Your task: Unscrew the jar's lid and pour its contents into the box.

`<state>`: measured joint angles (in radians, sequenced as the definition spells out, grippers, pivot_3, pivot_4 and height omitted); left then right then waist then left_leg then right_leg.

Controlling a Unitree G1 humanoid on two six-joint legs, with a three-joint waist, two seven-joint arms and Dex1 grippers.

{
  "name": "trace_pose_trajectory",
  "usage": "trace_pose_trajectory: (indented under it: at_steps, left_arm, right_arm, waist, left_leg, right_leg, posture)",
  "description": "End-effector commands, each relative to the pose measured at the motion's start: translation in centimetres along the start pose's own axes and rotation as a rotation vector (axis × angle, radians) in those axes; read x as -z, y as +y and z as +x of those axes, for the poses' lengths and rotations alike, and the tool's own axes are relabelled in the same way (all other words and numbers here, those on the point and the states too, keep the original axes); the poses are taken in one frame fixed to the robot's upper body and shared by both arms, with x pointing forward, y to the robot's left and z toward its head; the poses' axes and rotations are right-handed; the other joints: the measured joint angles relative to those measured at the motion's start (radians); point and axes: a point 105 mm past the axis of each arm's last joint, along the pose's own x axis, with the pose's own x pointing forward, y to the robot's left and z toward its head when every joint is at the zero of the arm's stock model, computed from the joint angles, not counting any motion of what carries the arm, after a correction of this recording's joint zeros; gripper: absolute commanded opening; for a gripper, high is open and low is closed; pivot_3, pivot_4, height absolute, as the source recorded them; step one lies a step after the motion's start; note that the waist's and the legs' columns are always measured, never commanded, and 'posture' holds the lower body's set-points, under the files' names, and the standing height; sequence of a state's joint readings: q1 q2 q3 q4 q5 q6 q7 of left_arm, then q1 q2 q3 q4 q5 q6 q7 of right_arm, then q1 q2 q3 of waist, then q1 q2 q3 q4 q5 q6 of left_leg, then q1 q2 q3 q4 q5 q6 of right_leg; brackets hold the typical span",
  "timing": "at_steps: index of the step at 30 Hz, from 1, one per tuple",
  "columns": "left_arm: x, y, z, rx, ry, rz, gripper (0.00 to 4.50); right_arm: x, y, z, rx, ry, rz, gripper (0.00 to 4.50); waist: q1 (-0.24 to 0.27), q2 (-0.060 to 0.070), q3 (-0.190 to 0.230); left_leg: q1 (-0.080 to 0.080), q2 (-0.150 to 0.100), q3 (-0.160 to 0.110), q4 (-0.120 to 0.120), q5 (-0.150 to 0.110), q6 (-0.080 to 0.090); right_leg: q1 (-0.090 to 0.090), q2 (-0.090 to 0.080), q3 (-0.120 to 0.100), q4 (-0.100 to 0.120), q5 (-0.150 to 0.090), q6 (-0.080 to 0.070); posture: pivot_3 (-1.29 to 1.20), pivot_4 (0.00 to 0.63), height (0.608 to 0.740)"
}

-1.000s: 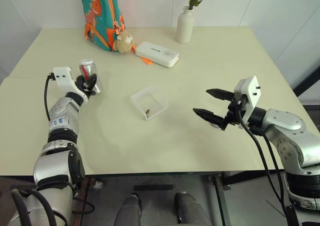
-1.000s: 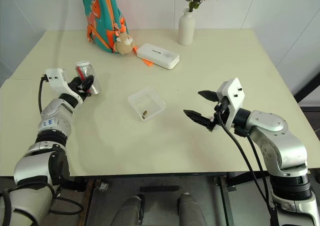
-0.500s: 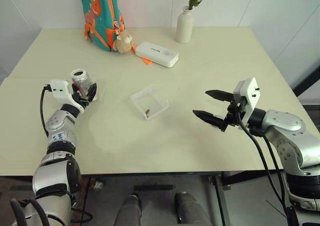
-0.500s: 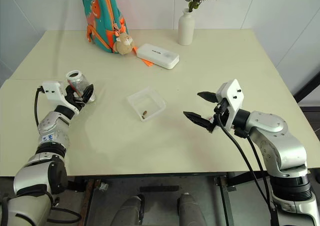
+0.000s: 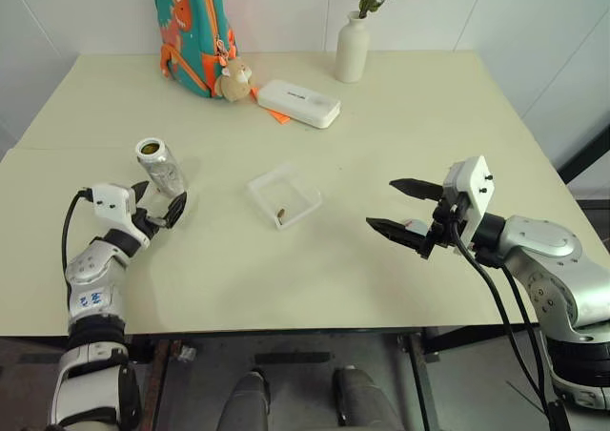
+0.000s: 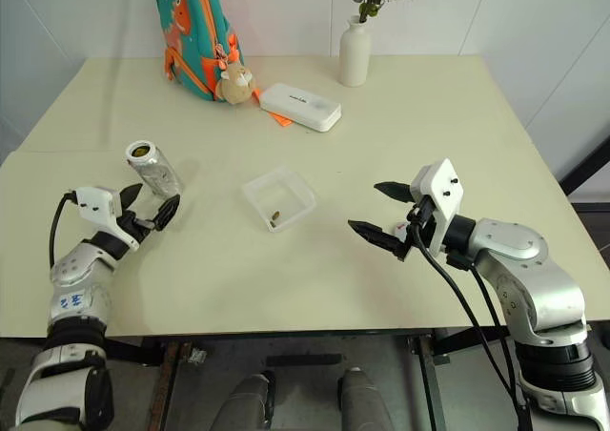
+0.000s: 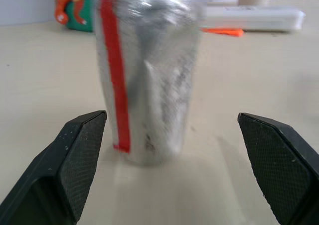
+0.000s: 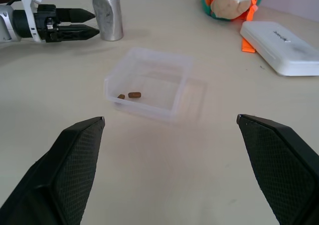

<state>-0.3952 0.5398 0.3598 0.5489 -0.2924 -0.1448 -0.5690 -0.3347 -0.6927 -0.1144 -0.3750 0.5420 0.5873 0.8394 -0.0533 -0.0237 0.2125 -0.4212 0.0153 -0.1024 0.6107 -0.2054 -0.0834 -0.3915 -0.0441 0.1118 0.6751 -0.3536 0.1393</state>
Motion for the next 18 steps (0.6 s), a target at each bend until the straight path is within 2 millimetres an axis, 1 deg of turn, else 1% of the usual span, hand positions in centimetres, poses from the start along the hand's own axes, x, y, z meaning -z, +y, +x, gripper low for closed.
trace_pose_trajectory:
  at_steps: [1, 2, 5, 6, 8, 9, 10, 11, 12, 14, 15, 17, 18]
  left_arm:
    - [-3.2, 1.1, -2.1, 0.006, -0.034, 0.141, 4.49]
    - [-3.4, 0.7, -3.0, 0.068, -0.011, 0.182, 4.49]
    - [-3.7, -1.6, -5.1, 0.316, 0.056, 0.335, 4.49]
    - [-4.4, -1.7, -5.1, 0.343, 0.046, 0.390, 4.49]
    - [-5.9, -2.6, -4.6, 0.414, 0.007, 0.473, 4.49]
    - [-6.5, -3.6, -4.4, 0.473, -0.015, 0.476, 4.49]
    - [-6.8, -4.8, -4.3, 0.542, -0.031, 0.479, 4.49]
    - [-7.2, -5.7, -4.3, 0.603, -0.039, 0.464, 4.49]
    - [-7.7, -6.1, -4.1, 0.632, -0.054, 0.430, 4.49]
    - [-8.7, -6.7, -3.9, 0.685, -0.060, 0.370, 4.49]
    - [-9.0, -7.0, -3.9, 0.713, -0.064, 0.373, 4.49]
    - [-9.2, -7.1, -3.9, 0.758, -0.053, 0.357, 4.49]
    - [-9.2, -6.9, -3.7, 0.752, -0.053, 0.357, 4.49]
  right_arm:
    - [-1.0, 0.6, -1.1, -0.040, -0.006, -0.072, 4.50]
    - [-1.2, 0.7, -1.5, -0.051, -0.010, -0.079, 4.50]
    - [-1.5, 0.5, -2.3, -0.052, -0.017, -0.112, 4.50]
    - [-1.5, 0.2, -2.6, -0.034, -0.012, -0.147, 4.50]
    - [-1.1, 0.2, -3.2, -0.045, 0.024, -0.204, 4.50]
    - [-1.0, 0.1, -3.5, -0.051, 0.040, -0.224, 4.50]
    - [-1.0, -0.1, -3.8, -0.056, 0.052, -0.231, 4.50]
    - [-1.1, -0.3, -4.1, -0.060, 0.057, -0.242, 4.50]
    - [-1.2, -0.6, -4.3, -0.051, 0.059, -0.250, 4.50]
    - [-1.1, -1.1, -4.7, -0.051, 0.071, -0.236, 4.50]
    - [-1.1, -1.2, -4.9, -0.051, 0.075, -0.223, 4.50]
    - [-1.0, -1.3, -5.1, -0.059, 0.080, -0.226, 4.50]
    - [-1.0, -1.3, -5.0, -0.056, 0.071, -0.227, 4.50]
  waist:
    - [-0.001, 0.000, 0.000]
    - [0.000, 0.000, 0.000]
    - [-0.001, 0.000, 0.000]
    - [0.000, 0.000, 0.000]
    - [0.012, 0.001, 0.000]
    - [0.019, 0.001, 0.000]
    - [0.024, 0.001, 0.000]
    - [0.025, 0.001, 0.000]
    - [0.025, 0.001, 0.000]
    - [0.024, 0.000, 0.000]
    - [0.024, 0.000, 0.000]
    - [0.020, 0.000, 0.000]
    - [0.017, 0.000, 0.000]
  left_leg:
    - [0.000, 0.000, 0.000, 0.000, 0.000, 0.000]
    - [0.000, 0.000, 0.000, 0.000, 0.000, 0.000]
    - [0.001, 0.001, 0.001, -0.001, 0.000, 0.000]
    - [0.002, 0.001, 0.001, -0.001, 0.000, 0.000]
    - [0.003, 0.001, 0.002, -0.003, 0.001, 0.001]
    - [0.004, 0.002, 0.003, -0.005, 0.002, 0.003]
    - [0.005, 0.003, 0.004, -0.007, 0.003, 0.004]
    - [0.006, 0.002, 0.005, -0.007, 0.003, 0.004]
    - [0.009, 0.002, 0.007, -0.007, 0.003, 0.004]
    - [0.011, 0.003, 0.010, -0.009, 0.003, 0.005]
    - [0.011, 0.003, 0.010, -0.009, 0.003, 0.005]
    - [0.011, 0.003, 0.010, -0.011, 0.002, 0.006]
    - [0.011, 0.003, 0.011, -0.013, 0.002, 0.006]
  right_leg:
    - [0.000, 0.000, 0.000, 0.000, 0.000, 0.000]
    - [0.000, 0.000, 0.000, -0.001, 0.000, -0.001]
    - [0.001, 0.000, 0.000, -0.003, 0.001, -0.002]
    - [0.002, 0.000, 0.000, -0.004, 0.002, -0.003]
    - [0.004, 0.000, -0.001, -0.009, 0.002, -0.004]
    - [0.006, 0.000, -0.002, -0.014, 0.002, -0.007]
    - [0.009, 0.000, -0.002, -0.018, 0.000, -0.014]
    - [0.012, -0.001, -0.001, -0.021, -0.001, -0.017]
    - [0.016, -0.002, -0.001, -0.024, -0.001, -0.017]
    - [0.020, -0.002, 0.001, -0.030, 0.002, -0.017]
    - [0.020, -0.002, 0.002, -0.031, 0.002, -0.016]
    - [0.019, -0.002, 0.002, -0.031, 0.004, -0.012]
    - [0.018, -0.002, 0.002, -0.030, 0.006, -0.008]
  posture:
    - [0.00, 0.150, 0.740]
    - [0.00, 0.150, 0.740]
    - [0.00, 0.150, 0.740]
    - [0.00, 0.150, 0.740]
    - [0.00, 0.150, 0.740]
    - [0.00, 0.150, 0.740]
    - [0.00, 0.150, 0.740]
    - [0.00, 0.150, 0.740]
    - [0.00, 0.150, 0.740]
    - [0.00, 0.150, 0.740]
    - [0.00, 0.150, 0.740]
    - [0.00, 0.150, 0.740]
    - [0.00, 0.150, 0.740]
